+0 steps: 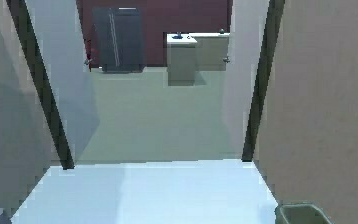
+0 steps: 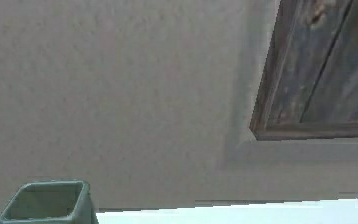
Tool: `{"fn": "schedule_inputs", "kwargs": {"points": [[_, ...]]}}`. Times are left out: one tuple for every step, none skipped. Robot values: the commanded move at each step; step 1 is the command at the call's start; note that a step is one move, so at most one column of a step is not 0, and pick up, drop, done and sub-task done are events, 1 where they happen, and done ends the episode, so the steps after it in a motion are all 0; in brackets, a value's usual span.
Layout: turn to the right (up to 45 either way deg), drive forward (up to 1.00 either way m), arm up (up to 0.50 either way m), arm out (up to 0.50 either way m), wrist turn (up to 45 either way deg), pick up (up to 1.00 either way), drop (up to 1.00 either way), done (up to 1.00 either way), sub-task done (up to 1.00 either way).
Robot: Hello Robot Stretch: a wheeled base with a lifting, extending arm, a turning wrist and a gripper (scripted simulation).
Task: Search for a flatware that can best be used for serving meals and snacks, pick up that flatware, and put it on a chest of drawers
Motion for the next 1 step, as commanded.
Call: {"fn": "schedule_inputs", "kwargs": {"points": [[0.0, 0.60, 0.00, 0.00, 0.0, 0.00, 0.00, 0.00, 0.00]]}}
